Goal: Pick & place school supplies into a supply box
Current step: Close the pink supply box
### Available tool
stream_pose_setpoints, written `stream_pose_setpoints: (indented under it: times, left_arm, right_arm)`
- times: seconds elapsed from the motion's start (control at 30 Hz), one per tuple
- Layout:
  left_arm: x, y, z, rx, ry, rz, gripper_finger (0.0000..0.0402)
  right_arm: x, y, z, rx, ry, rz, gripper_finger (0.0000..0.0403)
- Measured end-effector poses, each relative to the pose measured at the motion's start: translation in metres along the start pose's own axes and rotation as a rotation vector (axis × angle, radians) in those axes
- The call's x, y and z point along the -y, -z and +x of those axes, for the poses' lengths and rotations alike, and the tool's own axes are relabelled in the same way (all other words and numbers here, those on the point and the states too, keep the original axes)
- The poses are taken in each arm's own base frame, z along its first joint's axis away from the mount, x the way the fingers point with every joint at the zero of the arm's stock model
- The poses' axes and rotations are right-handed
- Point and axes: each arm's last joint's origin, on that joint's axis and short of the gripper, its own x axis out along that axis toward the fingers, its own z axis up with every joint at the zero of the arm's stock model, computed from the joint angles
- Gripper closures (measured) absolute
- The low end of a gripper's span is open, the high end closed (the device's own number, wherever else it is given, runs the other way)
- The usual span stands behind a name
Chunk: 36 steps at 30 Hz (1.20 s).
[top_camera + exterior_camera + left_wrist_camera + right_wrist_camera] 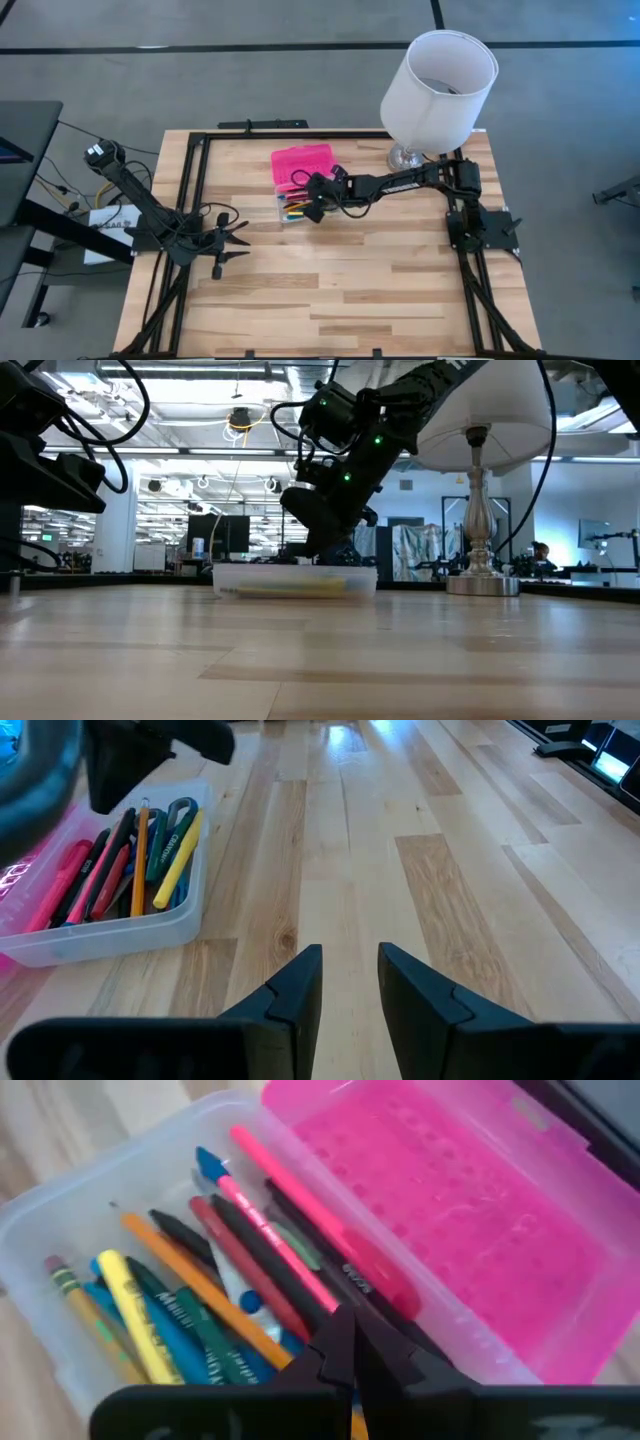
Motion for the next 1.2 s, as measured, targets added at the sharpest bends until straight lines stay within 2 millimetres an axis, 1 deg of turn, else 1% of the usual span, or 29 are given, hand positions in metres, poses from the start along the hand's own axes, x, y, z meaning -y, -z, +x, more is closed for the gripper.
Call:
stream_pose_setpoints:
  times: [0.13, 0.2, 0.27, 0.33, 0.43, 0.57, 0.63, 0.77, 0.97, 1.2]
  left_arm:
    - [0.0, 0.0, 0.0, 0.0, 0.0, 0.008, 0.0306]
    - [0.0, 0.0, 0.0, 0.0, 0.0, 0.008, 0.0306]
    - [0.0, 0.0, 0.0, 0.0, 0.0, 0.008, 0.0306]
    - [0.0, 0.0, 0.0, 0.0, 0.0, 0.008, 0.0306]
    - [0.0, 0.0, 0.0, -0.003, -0.001, 0.01, 0.0306]
    - [-0.001, 0.002, 0.0, -0.018, -0.006, 0.024, 0.0306]
    - [-0.001, 0.002, 0.0, -0.021, -0.007, 0.025, 0.0306]
    - [-0.001, 0.002, 0.0, -0.019, -0.006, 0.012, 0.0306]
    - [-0.001, 0.002, 0.0, -0.019, -0.006, 0.006, 0.0306]
    - [-0.001, 0.002, 0.0, -0.019, -0.006, 0.006, 0.0306]
  right_arm:
    - [-0.003, 0.002, 0.001, -0.014, -0.032, 0.004, 0.0403]
    - [-0.006, 0.005, 0.011, -0.011, -0.039, 0.007, 0.0403]
    - [-0.007, 0.015, 0.021, -0.048, -0.038, -0.003, 0.0403]
    - [-0.011, 0.017, 0.032, -0.033, -0.043, 0.002, 0.0403]
    - [-0.016, 0.019, 0.038, 0.0, -0.026, 0.002, 0.0403]
    - [-0.015, 0.018, 0.038, 0.001, -0.049, 0.007, 0.0403]
    - [-0.014, 0.018, 0.034, -0.012, -0.053, 0.001, 0.0403]
    - [-0.015, 0.017, 0.032, -0.006, -0.053, -0.006, 0.0403]
    - [-0.019, 0.018, 0.029, 0.021, 0.012, -0.021, 0.0403]
    - [-0.022, 0.015, 0.028, 0.049, 0.005, -0.019, 0.0403]
